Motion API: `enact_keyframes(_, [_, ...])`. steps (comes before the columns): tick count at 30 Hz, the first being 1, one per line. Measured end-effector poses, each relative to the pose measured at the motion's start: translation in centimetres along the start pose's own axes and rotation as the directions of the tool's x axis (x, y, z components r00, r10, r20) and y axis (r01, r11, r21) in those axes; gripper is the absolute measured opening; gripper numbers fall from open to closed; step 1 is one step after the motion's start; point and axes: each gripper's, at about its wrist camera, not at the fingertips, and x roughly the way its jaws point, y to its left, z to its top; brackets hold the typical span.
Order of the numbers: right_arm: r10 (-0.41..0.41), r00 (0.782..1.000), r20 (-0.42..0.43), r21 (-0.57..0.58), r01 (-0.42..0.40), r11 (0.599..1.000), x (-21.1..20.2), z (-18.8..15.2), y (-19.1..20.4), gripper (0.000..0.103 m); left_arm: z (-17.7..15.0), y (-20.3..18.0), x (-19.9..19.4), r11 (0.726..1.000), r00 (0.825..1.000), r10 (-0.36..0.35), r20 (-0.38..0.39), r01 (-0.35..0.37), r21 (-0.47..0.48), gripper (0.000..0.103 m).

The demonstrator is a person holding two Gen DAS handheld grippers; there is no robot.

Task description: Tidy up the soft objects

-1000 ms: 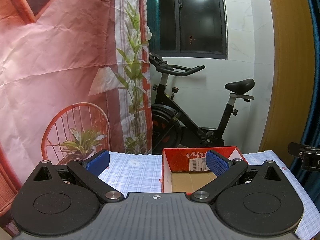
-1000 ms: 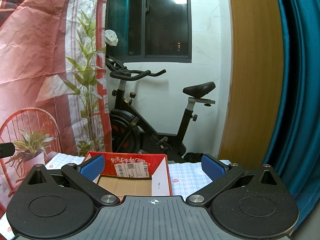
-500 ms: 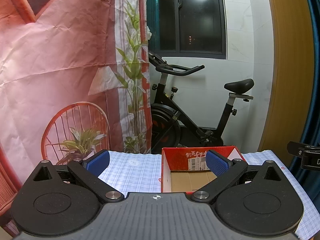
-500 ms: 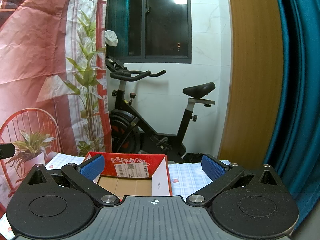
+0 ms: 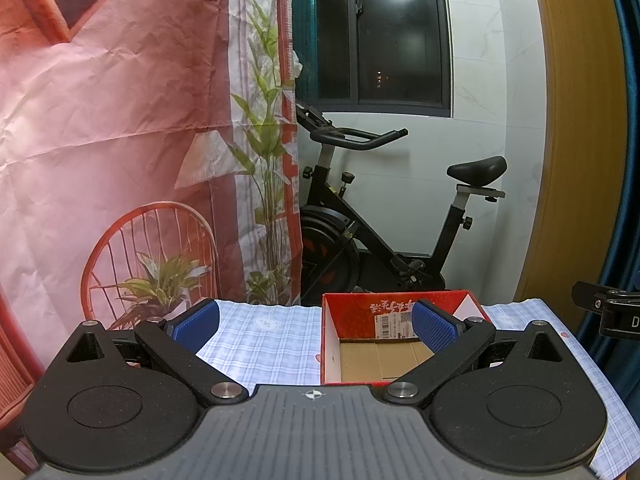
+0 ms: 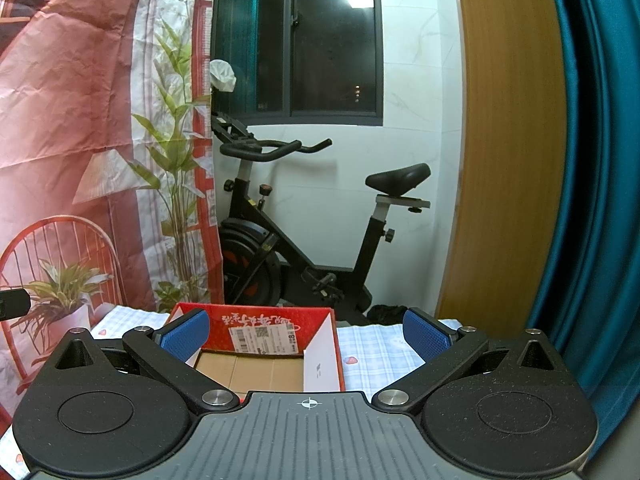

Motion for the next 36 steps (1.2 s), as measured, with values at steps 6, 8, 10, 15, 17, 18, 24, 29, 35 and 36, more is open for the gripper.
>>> enact_keyframes(6, [-0.001,1.0,0.002,0.001,0.001,1.0,0.0,0.0,0.0,0.103,-0.2,0.0,-0.1,1.0,1.0,-0.002,-0.001,0.002,-0.001,0.103])
enact_keyframes(8, [-0.001,1.0,0.001,0.001,0.001,1.0,0.0,0.0,0.0,0.103,-0.1,0.0,0.0,1.0,1.0,-0.002,-0.002,0.002,-0.002,0.103])
enact_keyframes(10, [-0.001,1.0,0.001,0.0,0.001,1.0,0.0,-0.1,0.0,0.103,-0.1,0.0,0.0,1.0,1.0,-0.001,-0.002,0.001,-0.002,0.103])
enact_keyframes(15, [0.0,1.0,0.002,-0.002,0.0,1.0,-0.2,-0.1,0.1,0.103,-0.1,0.0,0.0,1.0,1.0,-0.001,-0.003,0.001,-0.002,0.103])
enact_keyframes(17, [0.0,1.0,0.003,-0.003,0.0,1.0,-0.2,0.0,0.1,0.103,0.0,0.0,0.0,1.0,1.0,-0.001,-0.002,0.001,-0.002,0.103])
enact_keyframes(18, [0.0,1.0,0.003,-0.002,0.0,1.0,-0.2,0.0,0.1,0.103,0.0,0.0,0.0,1.0,1.0,-0.002,-0.003,0.002,-0.004,0.103])
enact_keyframes(24, [0.006,1.0,0.004,-0.001,-0.006,1.0,0.0,0.0,0.2,0.103,-0.2,0.2,0.0,1.0,1.0,-0.015,-0.014,0.014,-0.023,0.103])
enact_keyframes(29, [0.007,1.0,0.004,0.001,-0.007,1.0,-0.4,0.0,0.1,0.103,-0.4,0.3,0.1,1.0,1.0,-0.014,-0.018,0.014,-0.028,0.103])
enact_keyframes(35, [0.036,0.999,-0.007,0.029,-0.035,0.999,0.4,-0.9,-0.5,0.103,-1.5,0.4,1.1,0.999,1.0,-0.007,-0.017,0.006,-0.032,0.103])
enact_keyframes(36, [0.035,0.999,-0.014,0.035,-0.035,0.999,0.7,-1.2,-0.6,0.103,-1.8,0.4,1.3,1.0,1.0,-0.004,-0.022,0.003,-0.029,0.103])
